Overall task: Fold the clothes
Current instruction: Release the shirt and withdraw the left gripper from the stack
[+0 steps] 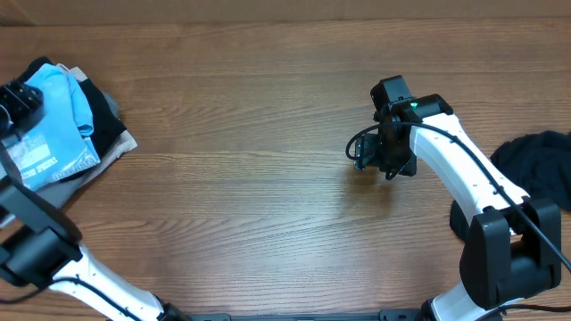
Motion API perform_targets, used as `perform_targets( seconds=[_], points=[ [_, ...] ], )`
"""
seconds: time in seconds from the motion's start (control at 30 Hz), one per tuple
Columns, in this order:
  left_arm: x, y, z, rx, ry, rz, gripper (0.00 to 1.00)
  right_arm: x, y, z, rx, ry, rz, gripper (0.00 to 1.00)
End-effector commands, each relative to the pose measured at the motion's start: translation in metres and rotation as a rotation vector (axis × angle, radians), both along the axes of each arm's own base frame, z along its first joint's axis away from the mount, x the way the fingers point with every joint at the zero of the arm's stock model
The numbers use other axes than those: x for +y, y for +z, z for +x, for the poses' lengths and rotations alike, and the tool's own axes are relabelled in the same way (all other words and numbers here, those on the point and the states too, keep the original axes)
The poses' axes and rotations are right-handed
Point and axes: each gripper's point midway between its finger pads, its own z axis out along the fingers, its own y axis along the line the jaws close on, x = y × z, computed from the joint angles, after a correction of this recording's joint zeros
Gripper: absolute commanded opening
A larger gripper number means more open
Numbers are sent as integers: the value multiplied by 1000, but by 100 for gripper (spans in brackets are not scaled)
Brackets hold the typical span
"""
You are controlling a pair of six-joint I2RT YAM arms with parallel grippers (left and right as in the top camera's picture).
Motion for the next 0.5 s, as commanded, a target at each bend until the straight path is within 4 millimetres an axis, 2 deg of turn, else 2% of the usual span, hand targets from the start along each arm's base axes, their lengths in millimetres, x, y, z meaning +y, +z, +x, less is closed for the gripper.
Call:
perform_targets(
  seconds=[0.0, 0.1, 0.17, 0.23, 0.37, 0.43, 0.47],
  points=[
    [-38, 143, -8, -189, -79, 231, 87, 14, 11, 10, -50, 8, 83, 100],
    [-85, 178, -12, -211, -169, 295, 87, 26, 14, 17, -77, 17, 147, 100],
    [-125, 184, -15, -183, -240, 301, 87, 31, 17, 23, -100, 22, 175, 100],
    [-150, 180, -17, -145, -280, 290, 87, 32, 18, 27, -120, 23, 180, 100],
    [-232, 153, -19, -29, -454, 216, 89, 31, 24, 49, -210, 33, 182, 100],
    [-274, 132, -22, 61, -539, 203, 98, 26, 36, 67, -284, 54, 184, 100],
    [-283, 128, -24, 82, -558, 202, 100, 24, 41, 72, -304, 54, 185, 100]
  ],
)
